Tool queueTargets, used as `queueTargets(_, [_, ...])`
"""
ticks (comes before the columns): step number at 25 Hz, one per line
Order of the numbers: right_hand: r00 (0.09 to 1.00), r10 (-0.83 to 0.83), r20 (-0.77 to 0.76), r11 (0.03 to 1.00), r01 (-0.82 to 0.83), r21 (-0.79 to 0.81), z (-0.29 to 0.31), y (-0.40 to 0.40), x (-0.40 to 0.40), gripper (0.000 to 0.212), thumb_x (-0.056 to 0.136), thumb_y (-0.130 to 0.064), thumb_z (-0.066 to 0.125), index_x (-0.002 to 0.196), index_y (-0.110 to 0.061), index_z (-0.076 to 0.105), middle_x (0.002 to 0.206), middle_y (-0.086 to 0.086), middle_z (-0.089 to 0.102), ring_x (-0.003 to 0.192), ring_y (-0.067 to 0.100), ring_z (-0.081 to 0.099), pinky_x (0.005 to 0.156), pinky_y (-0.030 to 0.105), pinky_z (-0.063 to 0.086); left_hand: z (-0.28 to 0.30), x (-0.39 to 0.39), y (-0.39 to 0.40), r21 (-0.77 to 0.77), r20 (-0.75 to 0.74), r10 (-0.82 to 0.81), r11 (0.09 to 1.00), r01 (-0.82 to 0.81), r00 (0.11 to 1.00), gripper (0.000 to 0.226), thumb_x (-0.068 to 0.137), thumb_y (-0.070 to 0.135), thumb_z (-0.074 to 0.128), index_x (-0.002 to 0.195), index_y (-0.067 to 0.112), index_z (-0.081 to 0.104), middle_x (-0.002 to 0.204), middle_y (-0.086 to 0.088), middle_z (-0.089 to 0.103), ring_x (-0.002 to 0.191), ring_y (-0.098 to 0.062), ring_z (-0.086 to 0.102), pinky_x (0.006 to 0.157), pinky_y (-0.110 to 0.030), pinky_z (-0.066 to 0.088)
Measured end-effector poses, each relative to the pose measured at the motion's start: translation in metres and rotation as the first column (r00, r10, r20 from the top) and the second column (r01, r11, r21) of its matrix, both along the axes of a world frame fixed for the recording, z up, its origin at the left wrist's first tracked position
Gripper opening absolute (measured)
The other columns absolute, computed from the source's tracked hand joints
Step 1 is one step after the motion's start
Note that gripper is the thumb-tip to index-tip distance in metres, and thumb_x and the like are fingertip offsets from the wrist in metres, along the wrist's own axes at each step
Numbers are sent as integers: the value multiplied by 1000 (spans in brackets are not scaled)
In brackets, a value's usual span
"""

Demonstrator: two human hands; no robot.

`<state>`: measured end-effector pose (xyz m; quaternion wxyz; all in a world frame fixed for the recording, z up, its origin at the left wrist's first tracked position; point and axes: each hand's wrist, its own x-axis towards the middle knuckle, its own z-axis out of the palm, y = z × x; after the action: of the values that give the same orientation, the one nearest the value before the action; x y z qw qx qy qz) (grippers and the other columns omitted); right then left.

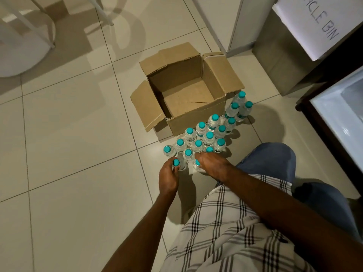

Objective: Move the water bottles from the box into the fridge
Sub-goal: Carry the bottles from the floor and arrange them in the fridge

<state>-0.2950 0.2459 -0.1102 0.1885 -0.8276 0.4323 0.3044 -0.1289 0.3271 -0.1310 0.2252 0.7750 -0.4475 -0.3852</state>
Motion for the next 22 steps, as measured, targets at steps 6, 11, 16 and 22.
queueTargets(6, [928,-237,287,971,216,105,25,3,-15,31,96,-34,63,123,-18,60,119,4,66,105,24,64,91,39,55,20,6,11,-74,-1,-52,996,51,999,36,101,25,55,137,20,54,138,1,60,120,-18,59,99,-32,49])
queueTargets(11, [759,-370,536,927,342,155,65,-3,-35,44,86,-38,77,124,-24,63,116,-4,70,103,12,66,86,29,58,66,13,-7,-253,-69,-159,958,137,985,29,97,30,61,126,25,59,131,12,60,112,0,58,94,-23,54])
queueTargets(16, [411,-496,765,830,484,277,115,-25,-75,47,81,-30,83,124,-26,64,111,-14,73,100,0,69,85,20,59,122,-10,-57,-358,-157,-223,921,155,962,27,91,25,71,118,24,67,118,11,66,109,-8,62,91,-35,58])
queueTargets(22, [94,-431,897,673,696,250,192,-37,-166,32,82,-42,71,113,-34,68,100,-28,72,95,-4,70,79,12,55,194,-95,-135,-507,-160,-473,793,339,867,26,88,33,73,114,30,71,112,22,69,106,0,64,85,-22,54])
